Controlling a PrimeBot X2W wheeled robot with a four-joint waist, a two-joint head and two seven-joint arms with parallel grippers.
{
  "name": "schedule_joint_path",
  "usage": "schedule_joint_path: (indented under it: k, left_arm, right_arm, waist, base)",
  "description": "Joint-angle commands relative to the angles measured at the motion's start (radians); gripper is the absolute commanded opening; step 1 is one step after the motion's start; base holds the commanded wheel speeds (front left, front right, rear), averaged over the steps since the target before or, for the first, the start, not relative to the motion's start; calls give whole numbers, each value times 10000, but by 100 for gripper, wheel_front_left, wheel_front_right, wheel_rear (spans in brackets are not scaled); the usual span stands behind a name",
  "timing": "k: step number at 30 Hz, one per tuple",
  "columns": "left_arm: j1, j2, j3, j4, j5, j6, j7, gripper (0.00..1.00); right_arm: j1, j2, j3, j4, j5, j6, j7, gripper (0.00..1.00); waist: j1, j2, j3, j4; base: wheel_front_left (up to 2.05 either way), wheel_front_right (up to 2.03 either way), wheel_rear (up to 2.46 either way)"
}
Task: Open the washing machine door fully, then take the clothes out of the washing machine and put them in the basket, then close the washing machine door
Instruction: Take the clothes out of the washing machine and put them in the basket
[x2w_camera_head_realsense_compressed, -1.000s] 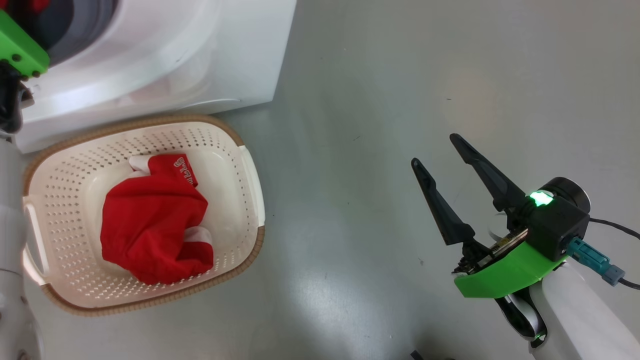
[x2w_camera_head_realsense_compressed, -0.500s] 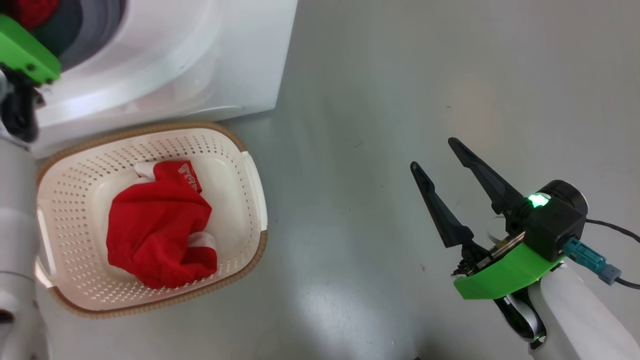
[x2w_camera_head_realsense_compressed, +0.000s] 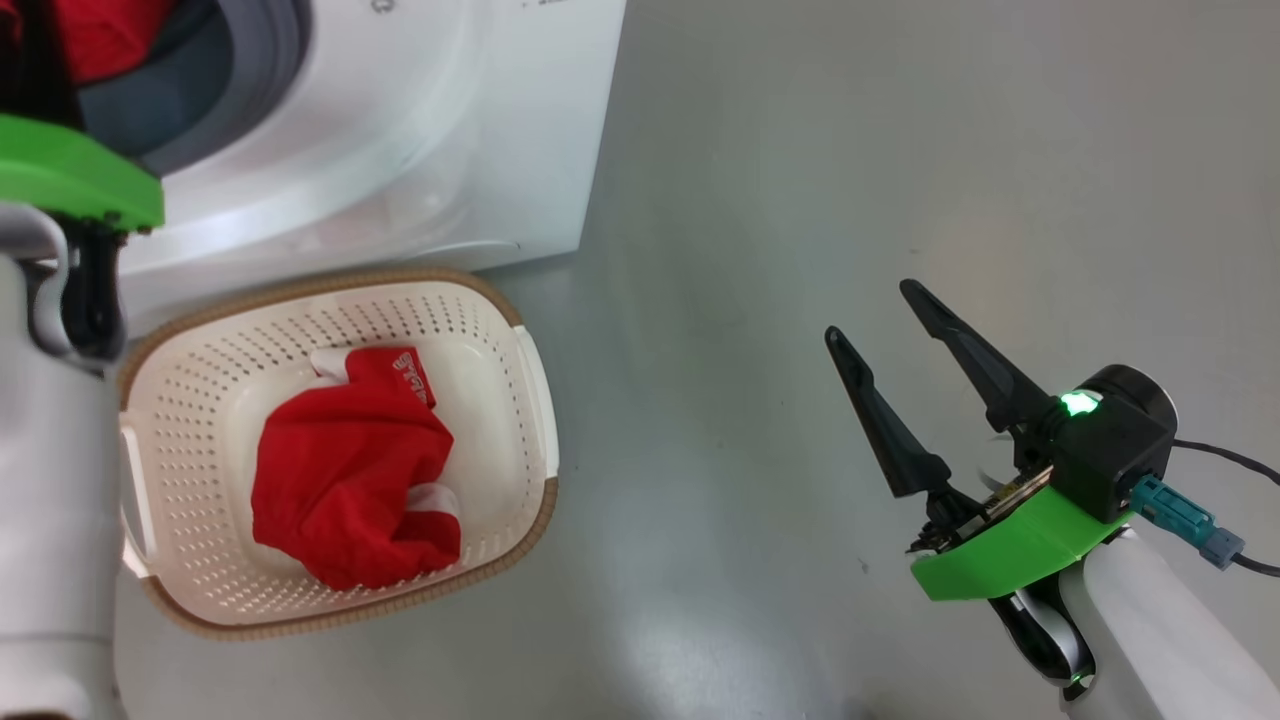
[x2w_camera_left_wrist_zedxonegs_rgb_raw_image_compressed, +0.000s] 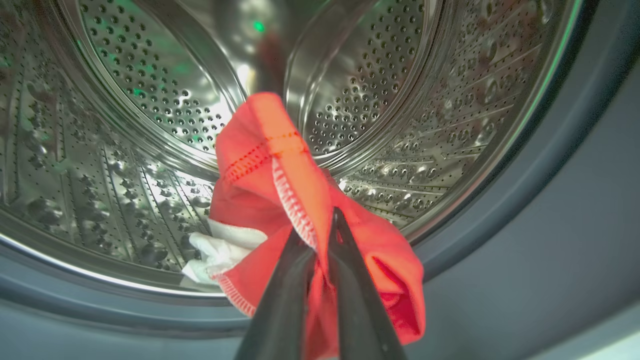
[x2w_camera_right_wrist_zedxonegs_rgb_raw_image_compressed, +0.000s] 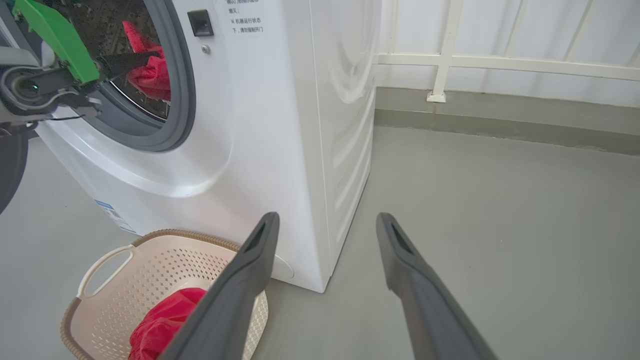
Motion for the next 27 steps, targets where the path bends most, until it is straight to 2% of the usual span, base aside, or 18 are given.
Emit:
schedule_joint_path:
  k: [1, 10, 27]
  left_arm:
    - [371, 470, 298, -570, 163, -74, -115, 0]
    - [2580, 202, 1363, -3476, 927, 85, -118, 0]
    - [4932, -520, 1494, -7190, 1724, 30, -119, 0]
  right_arm:
    - [352, -87, 125, -162, 149, 33, -63, 100]
    - [624, -166, 35, -75, 198, 33, -63, 100]
    - [957, -114, 91, 106, 272, 33, -63, 100]
  waist:
    - [0, 0, -160, 50]
    - [0, 0, -892, 52]
    - [0, 0, -1956, 358]
  base:
    - [0, 0, 0]
    - [0, 0, 0]
    - [0, 0, 0]
